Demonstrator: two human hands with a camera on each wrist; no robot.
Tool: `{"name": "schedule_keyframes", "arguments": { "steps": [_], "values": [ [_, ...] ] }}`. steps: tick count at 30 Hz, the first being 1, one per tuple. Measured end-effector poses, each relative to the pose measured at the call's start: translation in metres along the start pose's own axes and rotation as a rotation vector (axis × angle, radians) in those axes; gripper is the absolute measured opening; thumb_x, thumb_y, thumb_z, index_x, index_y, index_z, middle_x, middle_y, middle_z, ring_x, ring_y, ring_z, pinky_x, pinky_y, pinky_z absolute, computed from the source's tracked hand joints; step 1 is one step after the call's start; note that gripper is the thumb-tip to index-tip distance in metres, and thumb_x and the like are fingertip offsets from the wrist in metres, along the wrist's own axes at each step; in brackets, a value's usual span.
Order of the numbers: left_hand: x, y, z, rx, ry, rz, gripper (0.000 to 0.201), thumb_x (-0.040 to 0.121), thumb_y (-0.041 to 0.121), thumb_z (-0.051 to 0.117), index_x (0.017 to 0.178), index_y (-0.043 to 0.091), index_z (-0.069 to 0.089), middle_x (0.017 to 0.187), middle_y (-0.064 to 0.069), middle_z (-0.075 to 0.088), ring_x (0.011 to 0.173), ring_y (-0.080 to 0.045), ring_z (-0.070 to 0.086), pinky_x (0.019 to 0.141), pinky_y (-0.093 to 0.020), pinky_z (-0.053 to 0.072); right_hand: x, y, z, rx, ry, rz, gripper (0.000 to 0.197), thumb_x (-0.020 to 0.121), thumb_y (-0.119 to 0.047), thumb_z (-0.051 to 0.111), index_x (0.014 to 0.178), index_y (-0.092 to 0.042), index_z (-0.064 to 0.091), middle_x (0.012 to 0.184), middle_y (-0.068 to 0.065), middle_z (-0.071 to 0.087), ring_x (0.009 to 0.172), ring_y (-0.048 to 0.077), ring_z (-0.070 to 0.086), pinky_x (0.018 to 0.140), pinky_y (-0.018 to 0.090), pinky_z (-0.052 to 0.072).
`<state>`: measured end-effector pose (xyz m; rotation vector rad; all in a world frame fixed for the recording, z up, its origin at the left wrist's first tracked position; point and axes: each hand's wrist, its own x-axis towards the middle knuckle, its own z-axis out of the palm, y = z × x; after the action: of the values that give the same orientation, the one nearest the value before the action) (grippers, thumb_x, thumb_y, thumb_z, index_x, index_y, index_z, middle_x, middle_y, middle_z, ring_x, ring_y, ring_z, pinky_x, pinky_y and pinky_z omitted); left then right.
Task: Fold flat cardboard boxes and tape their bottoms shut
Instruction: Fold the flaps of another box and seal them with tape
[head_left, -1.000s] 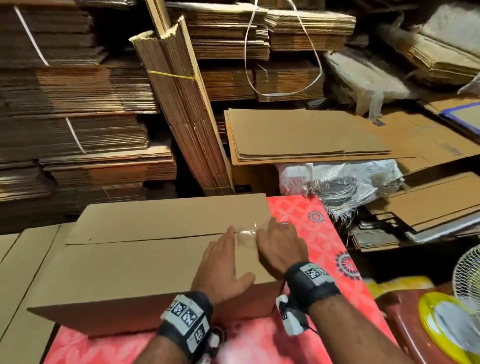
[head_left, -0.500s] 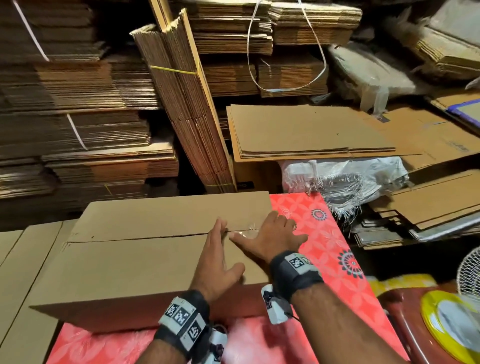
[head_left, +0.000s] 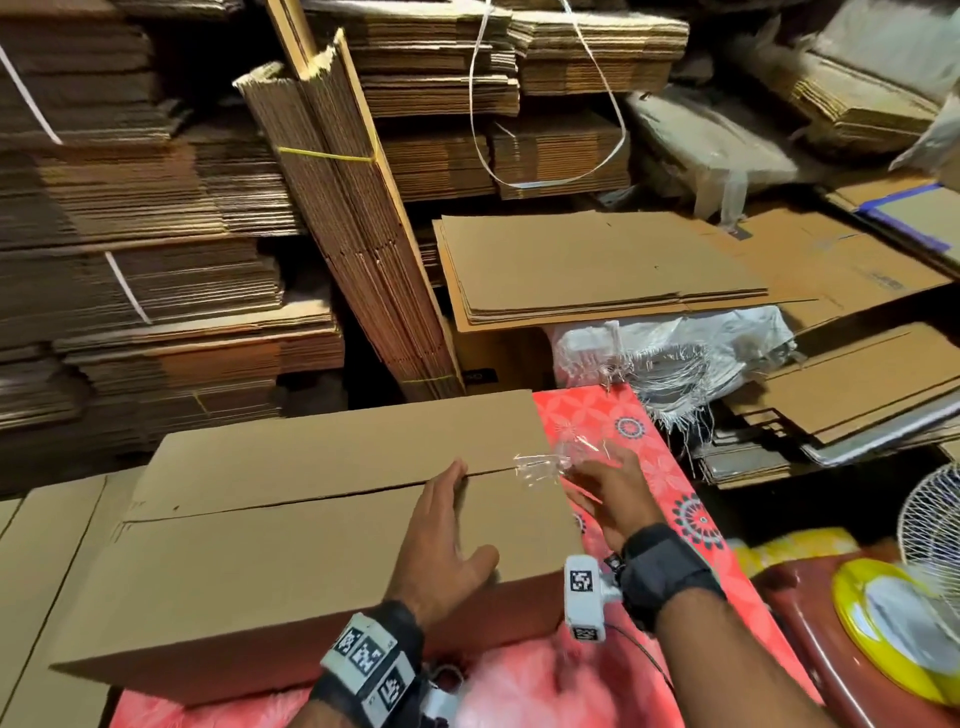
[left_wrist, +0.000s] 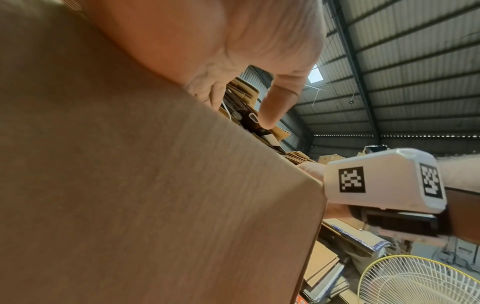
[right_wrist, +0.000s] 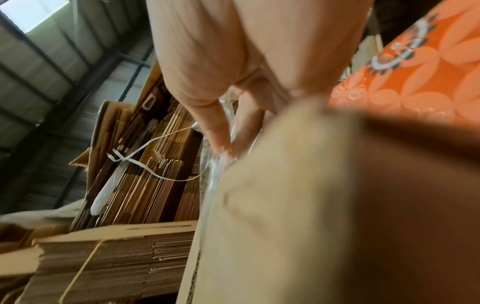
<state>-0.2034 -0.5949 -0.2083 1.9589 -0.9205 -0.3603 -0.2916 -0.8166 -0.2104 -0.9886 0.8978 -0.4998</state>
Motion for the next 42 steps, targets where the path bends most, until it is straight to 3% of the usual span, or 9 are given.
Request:
{"name": "schedule_keyframes", "arguments": {
  "steps": [5, 11, 15, 19, 23, 28, 31, 36, 42],
  "values": [
    [0.000, -0.002, 0.000, 0.025, -0.003, 0.004, 0.101, 0.063, 0.046, 0.055, 0.154, 0.011, 0.031, 0.154, 0.002, 0.038, 0.143, -0.011, 0.036, 0.120, -0.024, 0.024, 0.005, 0.002, -0.007, 0.213, 0.036, -0.001, 0.037, 0.098, 0.003, 0.056, 0.127, -0.015, 0.042, 0.100, 0.018, 0.065, 0.084, 0.027, 0.074, 0.075, 0.037, 0.063],
    [0.002, -0.010, 0.005, -0.039, 0.030, 0.008, 0.093, 0.064, 0.039, 0.059, 0.150, 0.010, 0.037, 0.147, -0.002, 0.045, 0.140, -0.014, 0.044, 0.120, -0.037, 0.034, 0.007, -0.014, 0.006, 0.126, -0.113, 0.152, 0.003, 0.096, -0.001, 0.060, 0.097, 0.002, 0.059, 0.088, 0.019, 0.069, 0.058, 0.020, 0.069, 0.046, 0.020, 0.054],
    [0.001, -0.009, 0.005, -0.076, 0.048, -0.025, 0.094, 0.064, 0.041, 0.059, 0.150, 0.011, 0.036, 0.146, -0.001, 0.045, 0.138, -0.013, 0.045, 0.119, -0.034, 0.035, 0.023, -0.005, -0.005, -0.281, -0.112, 0.193, 0.040, 0.088, -0.026, 0.076, 0.117, -0.006, 0.058, 0.094, 0.013, 0.065, 0.049, 0.015, 0.062, 0.041, 0.022, 0.047],
    [0.002, 0.000, 0.006, -0.066, 0.051, -0.024, 0.092, 0.063, 0.045, 0.056, 0.149, 0.015, 0.038, 0.141, 0.003, 0.045, 0.134, -0.010, 0.048, 0.111, -0.015, 0.035, 0.040, 0.016, -0.027, -0.378, -0.097, 0.225, 0.096, 0.047, -0.064, 0.088, 0.126, -0.016, 0.061, 0.119, 0.005, 0.069, 0.090, 0.020, 0.075, 0.071, 0.037, 0.062],
    [0.007, 0.004, 0.010, 0.246, 0.043, 0.097, 0.089, 0.067, 0.050, 0.054, 0.151, 0.024, 0.040, 0.143, 0.002, 0.045, 0.134, -0.018, 0.043, 0.112, -0.045, 0.039, 0.038, 0.017, -0.028, -0.334, -0.038, 0.126, 0.075, 0.068, -0.036, 0.091, 0.129, -0.015, 0.052, 0.115, 0.011, 0.062, 0.096, 0.022, 0.067, 0.066, 0.034, 0.056],
    [0.012, 0.034, 0.037, 0.635, -0.093, -0.029, 0.111, 0.066, 0.081, 0.043, 0.159, 0.027, 0.014, 0.160, 0.007, 0.024, 0.146, -0.016, 0.022, 0.120, -0.051, 0.017, 0.033, -0.007, -0.015, -0.563, -0.153, -0.385, 0.026, 0.081, 0.007, 0.070, 0.093, -0.016, 0.072, 0.087, -0.003, 0.068, 0.082, 0.020, 0.062, 0.068, 0.027, 0.049],
    [0.010, 0.037, 0.047, 0.708, -0.079, -0.113, 0.119, 0.066, 0.089, 0.038, 0.159, 0.020, 0.009, 0.164, 0.005, 0.019, 0.149, -0.014, 0.016, 0.123, -0.052, 0.007, 0.023, -0.012, -0.014, -0.880, -0.255, -0.469, 0.018, 0.085, -0.005, 0.068, 0.088, -0.019, 0.079, 0.078, -0.007, 0.073, 0.072, 0.013, 0.065, 0.071, 0.018, 0.051],
    [0.006, 0.036, 0.054, 0.767, -0.054, -0.130, 0.125, 0.067, 0.095, 0.033, 0.160, 0.017, 0.004, 0.166, 0.003, 0.016, 0.151, -0.015, 0.014, 0.123, -0.055, 0.005, 0.011, -0.023, -0.024, -0.713, -0.392, -0.184, 0.044, 0.095, -0.043, 0.044, 0.099, -0.011, 0.075, 0.096, -0.005, 0.073, 0.091, 0.019, 0.062, 0.081, 0.039, 0.051],
    [0.014, 0.048, 0.056, 0.760, -0.041, -0.185, 0.138, 0.057, 0.102, 0.033, 0.160, 0.015, 0.003, 0.164, 0.001, 0.015, 0.150, -0.018, 0.016, 0.122, -0.056, 0.007, 0.009, -0.008, 0.006, -1.314, -0.135, -0.606, 0.061, 0.077, -0.067, 0.061, 0.097, -0.011, 0.073, 0.102, 0.010, 0.057, 0.101, 0.027, 0.050, 0.083, 0.035, 0.040]
  ]
}}
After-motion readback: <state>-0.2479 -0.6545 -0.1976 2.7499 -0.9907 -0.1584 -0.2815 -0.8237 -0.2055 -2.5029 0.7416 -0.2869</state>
